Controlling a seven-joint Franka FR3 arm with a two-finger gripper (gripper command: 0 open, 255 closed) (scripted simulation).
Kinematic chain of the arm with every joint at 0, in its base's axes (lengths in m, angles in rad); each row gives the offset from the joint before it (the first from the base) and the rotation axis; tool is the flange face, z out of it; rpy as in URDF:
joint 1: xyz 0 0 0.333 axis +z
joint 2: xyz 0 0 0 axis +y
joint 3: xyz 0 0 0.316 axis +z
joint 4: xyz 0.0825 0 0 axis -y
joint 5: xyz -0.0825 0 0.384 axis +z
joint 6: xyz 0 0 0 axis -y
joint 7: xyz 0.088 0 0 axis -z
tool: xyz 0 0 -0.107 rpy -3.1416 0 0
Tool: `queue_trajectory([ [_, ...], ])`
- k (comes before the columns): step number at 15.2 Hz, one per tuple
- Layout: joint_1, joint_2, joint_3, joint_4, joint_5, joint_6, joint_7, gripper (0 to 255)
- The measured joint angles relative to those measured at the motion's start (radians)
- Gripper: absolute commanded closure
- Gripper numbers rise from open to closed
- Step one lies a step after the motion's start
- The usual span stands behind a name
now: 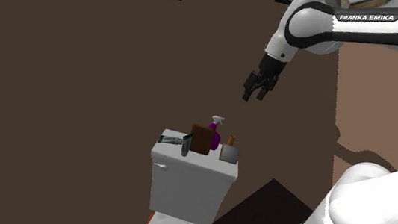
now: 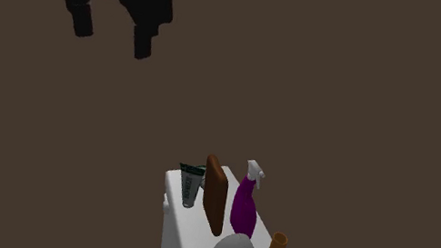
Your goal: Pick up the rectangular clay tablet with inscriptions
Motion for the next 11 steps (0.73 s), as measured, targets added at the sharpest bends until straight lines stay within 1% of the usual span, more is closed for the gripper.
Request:
queue_trajectory([
  [6,0.025,0.192,-0.059,0.013,-0.025,0.148,-0.166,0],
  [11,0.045,0.375,-0.098,0.072,-0.026,0.247,-0.303,0],
])
